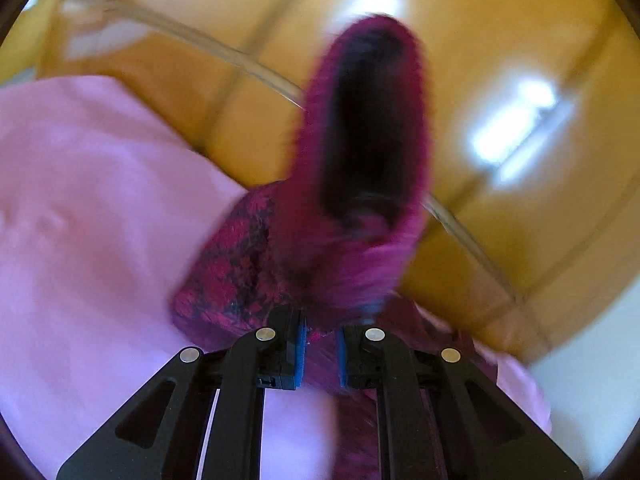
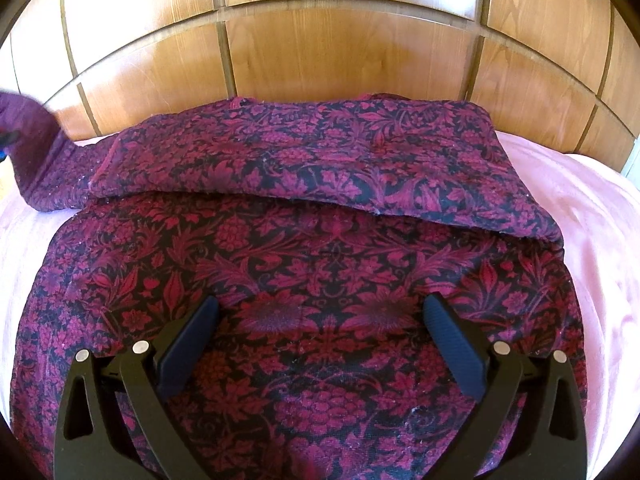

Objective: Fold small clothes

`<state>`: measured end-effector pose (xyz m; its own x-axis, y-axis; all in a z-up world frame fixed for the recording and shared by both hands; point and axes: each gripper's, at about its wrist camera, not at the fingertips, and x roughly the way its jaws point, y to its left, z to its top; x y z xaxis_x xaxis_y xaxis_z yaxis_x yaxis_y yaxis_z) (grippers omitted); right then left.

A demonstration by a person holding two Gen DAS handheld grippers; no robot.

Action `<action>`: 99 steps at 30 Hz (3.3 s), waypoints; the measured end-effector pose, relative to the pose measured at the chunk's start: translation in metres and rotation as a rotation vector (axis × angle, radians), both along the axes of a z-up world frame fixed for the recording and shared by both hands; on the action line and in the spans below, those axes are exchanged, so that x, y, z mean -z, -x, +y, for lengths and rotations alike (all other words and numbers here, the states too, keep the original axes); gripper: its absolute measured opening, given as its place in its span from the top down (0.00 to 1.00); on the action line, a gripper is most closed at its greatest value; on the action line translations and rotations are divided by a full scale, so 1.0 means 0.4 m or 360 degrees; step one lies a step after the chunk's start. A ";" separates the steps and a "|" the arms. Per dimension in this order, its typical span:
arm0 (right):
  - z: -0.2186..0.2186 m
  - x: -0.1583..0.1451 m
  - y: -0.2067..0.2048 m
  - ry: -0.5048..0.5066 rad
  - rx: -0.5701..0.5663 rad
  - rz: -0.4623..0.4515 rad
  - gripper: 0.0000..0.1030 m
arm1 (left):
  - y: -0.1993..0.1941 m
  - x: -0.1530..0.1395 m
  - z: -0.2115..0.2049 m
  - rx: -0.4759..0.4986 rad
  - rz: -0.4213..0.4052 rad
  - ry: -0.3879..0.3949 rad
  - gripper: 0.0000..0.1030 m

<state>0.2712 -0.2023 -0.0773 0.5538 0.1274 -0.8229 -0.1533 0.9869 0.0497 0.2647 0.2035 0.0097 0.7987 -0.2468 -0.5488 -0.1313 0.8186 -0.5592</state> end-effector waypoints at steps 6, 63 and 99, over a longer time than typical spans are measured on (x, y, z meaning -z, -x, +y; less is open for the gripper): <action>-0.004 -0.002 -0.001 -0.0020 0.0002 0.0000 0.02 | -0.042 0.081 -0.275 0.0361 0.0154 -0.0176 0.89; -0.255 -0.166 -0.163 -0.0085 0.0287 -0.0119 0.91 | -0.076 0.218 -0.228 -0.0168 0.0551 -0.0684 0.30; -0.253 -0.125 -0.178 0.0213 0.0174 -0.0274 0.96 | -0.342 0.221 -0.245 0.0213 0.0504 -0.0150 0.65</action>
